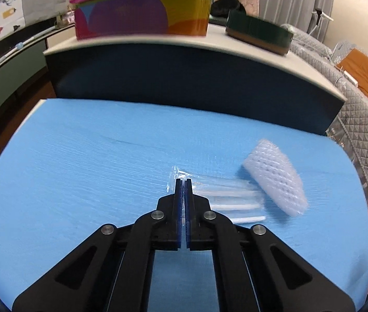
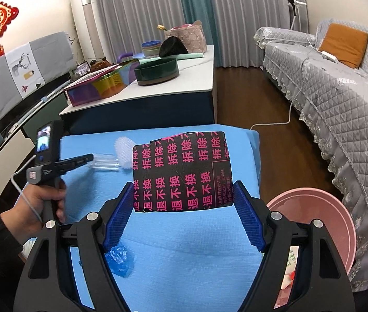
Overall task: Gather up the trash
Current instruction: 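Carry the black-and-pink wrapper and clear strip over the pink bin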
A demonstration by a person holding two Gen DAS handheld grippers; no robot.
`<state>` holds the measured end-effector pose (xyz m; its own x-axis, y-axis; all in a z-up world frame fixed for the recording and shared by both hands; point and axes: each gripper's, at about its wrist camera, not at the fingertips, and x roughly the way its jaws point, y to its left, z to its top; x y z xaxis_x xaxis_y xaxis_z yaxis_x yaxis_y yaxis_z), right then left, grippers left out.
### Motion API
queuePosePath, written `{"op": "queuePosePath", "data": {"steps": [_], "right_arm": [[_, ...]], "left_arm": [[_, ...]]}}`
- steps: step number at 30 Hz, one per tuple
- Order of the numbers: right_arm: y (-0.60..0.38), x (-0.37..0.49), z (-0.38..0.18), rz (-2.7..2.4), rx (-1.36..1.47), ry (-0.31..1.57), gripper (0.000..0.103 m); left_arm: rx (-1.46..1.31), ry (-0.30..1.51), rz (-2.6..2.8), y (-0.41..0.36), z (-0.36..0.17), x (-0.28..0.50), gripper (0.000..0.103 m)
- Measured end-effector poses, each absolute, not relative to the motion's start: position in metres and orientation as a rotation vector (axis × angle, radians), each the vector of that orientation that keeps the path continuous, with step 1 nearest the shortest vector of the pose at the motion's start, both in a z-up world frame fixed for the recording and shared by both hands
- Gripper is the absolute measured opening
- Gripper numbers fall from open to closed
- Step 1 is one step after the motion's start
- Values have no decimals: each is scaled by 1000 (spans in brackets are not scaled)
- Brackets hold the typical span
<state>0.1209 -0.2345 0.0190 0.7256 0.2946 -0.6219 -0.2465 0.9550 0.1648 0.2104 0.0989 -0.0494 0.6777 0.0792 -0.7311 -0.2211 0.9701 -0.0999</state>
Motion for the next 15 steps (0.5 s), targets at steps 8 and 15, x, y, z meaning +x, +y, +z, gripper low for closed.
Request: {"op": "queuePosePath", "data": {"steps": [8,15], "right_arm": [[-231,113,16,281,52,684,75],[-231,98,23,261,19,645,75]], "left_arm": [[-162,706,133,92,-6,178,1],[-147,648,94,80,18,151,1]]}}
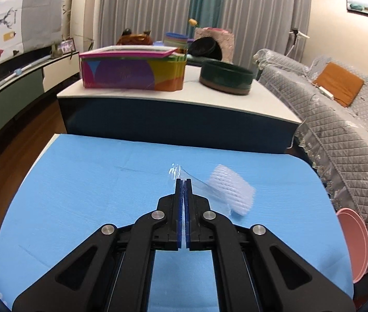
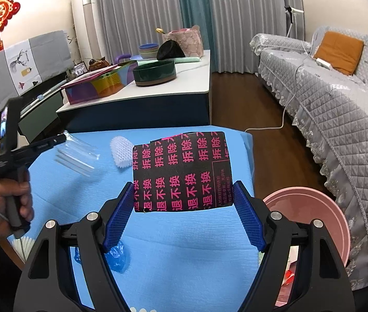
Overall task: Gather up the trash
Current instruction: 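Carry the black-and-pink wrapper and clear strip over the pink bin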
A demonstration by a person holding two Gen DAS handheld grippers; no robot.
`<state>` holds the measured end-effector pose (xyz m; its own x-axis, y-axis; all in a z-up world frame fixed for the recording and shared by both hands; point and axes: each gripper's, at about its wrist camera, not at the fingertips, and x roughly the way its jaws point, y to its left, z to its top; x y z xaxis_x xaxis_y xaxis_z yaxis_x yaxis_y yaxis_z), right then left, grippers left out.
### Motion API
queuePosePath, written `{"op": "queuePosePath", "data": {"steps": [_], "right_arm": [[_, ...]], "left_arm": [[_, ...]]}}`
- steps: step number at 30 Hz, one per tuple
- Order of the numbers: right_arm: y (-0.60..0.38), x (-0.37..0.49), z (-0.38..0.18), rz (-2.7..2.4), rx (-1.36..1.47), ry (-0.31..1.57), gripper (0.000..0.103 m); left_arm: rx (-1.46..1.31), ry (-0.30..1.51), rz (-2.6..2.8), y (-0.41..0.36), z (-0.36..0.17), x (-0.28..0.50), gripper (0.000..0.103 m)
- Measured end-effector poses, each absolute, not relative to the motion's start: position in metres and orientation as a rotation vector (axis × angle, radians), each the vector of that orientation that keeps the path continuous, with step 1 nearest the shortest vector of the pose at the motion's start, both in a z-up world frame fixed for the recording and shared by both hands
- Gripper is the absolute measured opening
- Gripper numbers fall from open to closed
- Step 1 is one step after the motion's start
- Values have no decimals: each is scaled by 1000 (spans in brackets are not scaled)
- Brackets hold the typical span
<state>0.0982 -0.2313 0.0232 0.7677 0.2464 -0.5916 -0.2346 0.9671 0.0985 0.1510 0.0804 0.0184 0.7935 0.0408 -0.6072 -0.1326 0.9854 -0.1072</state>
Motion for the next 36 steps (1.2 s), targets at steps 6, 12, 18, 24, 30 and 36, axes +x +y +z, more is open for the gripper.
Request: {"op": "queuePosePath", "data": {"steps": [6,12,18,24,30,36], "right_arm": [[-238,89,28,244,10,612,75],[-250,85,32,231,20,590,75],[-266,81,35,208,31,568,75],[-287,82,35,175,51,562,75],[-314,82,35,131,91,565,75],[-339,82,32,85,119,571,75]], "left_arm": [[-141,633,75,67,27,129,1],[-122,631,58,49,32,112,1],[-126,633,36,33,39,102,1],[-109,627,-2,7,45,98,1],[-87,624,-41,-19,48,104,1],[-77,625,-74,-40,50,112,1]]}}
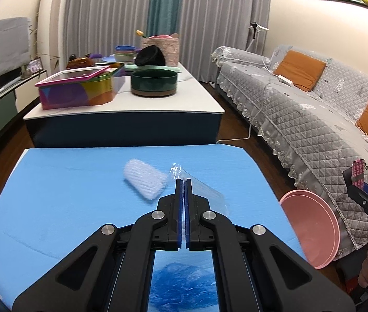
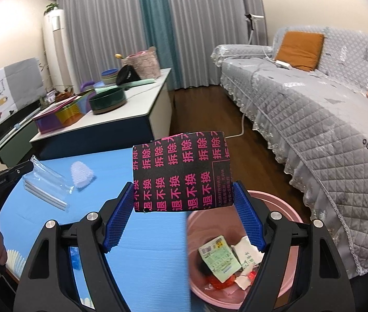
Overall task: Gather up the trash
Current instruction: 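Carry the black-and-pink wrapper and clear strip over the pink bin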
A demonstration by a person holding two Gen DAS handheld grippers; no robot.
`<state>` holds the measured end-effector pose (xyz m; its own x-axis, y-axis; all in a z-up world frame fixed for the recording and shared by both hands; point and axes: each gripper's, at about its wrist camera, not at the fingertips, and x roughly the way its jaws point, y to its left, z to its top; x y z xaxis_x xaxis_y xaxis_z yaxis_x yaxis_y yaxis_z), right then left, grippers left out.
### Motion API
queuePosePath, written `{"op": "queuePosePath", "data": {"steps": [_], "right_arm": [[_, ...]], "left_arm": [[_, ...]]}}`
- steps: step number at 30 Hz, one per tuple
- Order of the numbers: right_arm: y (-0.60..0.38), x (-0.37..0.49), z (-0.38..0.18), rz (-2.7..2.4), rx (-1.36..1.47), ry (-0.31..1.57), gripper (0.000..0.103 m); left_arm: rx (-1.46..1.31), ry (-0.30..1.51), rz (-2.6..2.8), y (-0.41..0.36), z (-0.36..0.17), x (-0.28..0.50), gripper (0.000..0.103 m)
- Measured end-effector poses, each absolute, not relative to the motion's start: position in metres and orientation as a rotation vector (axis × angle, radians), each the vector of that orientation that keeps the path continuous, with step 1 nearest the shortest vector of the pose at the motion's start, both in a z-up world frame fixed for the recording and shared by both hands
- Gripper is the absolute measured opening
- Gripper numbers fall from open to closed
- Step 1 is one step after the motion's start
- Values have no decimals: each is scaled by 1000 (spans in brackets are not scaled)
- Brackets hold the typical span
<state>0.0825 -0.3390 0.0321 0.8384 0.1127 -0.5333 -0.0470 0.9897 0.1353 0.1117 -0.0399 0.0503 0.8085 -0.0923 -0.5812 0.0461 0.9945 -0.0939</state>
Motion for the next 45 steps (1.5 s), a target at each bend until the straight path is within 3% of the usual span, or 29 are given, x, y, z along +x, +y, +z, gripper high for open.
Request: {"op": "queuePosePath", "data": {"steps": [26,45], "right_arm": [[-391,91,26,-34,173,581,75],[-411,97,15,-81,196,611,75]], "left_arm": [[-32,610,-236,-126,62,136,1],[-6,672,-345,-179,39,151,1]]}}
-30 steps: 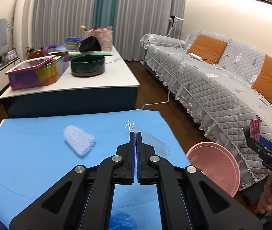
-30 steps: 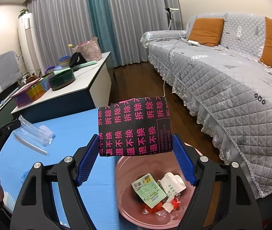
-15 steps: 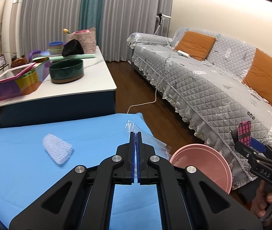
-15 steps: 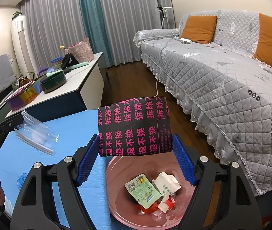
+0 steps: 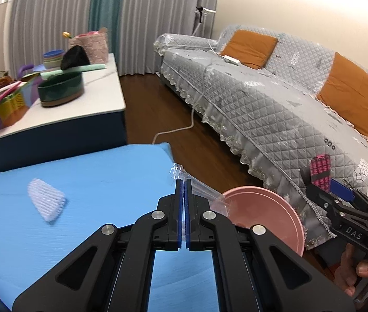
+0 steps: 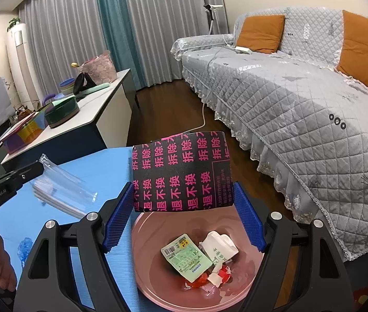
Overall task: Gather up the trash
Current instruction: 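Carry the black-and-pink wrapper and clear strip over the pink bin, then open the left tool and right tool to drop both items into the bin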
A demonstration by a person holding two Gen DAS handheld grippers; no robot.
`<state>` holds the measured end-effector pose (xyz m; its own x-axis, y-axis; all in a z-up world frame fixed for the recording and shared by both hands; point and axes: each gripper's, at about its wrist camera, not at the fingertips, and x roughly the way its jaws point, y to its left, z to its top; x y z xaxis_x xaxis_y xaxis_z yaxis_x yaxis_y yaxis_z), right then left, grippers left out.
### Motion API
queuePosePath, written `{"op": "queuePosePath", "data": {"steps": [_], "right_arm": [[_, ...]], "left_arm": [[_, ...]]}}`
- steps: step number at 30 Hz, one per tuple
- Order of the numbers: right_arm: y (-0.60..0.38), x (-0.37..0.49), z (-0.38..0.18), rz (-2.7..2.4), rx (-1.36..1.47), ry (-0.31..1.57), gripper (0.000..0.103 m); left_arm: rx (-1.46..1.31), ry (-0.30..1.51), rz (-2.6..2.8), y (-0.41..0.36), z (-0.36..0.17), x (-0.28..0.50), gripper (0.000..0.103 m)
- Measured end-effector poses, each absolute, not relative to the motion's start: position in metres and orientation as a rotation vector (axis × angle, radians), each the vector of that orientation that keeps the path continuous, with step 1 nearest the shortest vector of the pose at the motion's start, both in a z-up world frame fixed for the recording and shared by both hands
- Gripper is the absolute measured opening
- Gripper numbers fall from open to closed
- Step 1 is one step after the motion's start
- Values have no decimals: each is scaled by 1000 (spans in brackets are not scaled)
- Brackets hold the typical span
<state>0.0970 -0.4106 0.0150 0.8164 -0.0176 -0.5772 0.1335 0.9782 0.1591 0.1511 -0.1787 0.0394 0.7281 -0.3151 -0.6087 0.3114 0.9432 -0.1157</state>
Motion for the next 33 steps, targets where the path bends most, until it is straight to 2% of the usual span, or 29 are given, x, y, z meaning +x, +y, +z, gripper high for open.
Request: {"op": "queuePosePath", "data": {"steps": [22,25,26,33], "right_arm": [[-434,106,-12,-143,190,702,77],[-435,107,-15,-154,190,718,78],[-436,107,-15,-156,192,718,83],[-431,108,-12,-159,192,711,86]], "left_arm": [[49,772,-505,-248,-3,164,2],[43,786,-521,-247,-4,166,19],[43,783,-518,-246,-3,165,27],[29,773,-498,-233,4,162,28]]}}
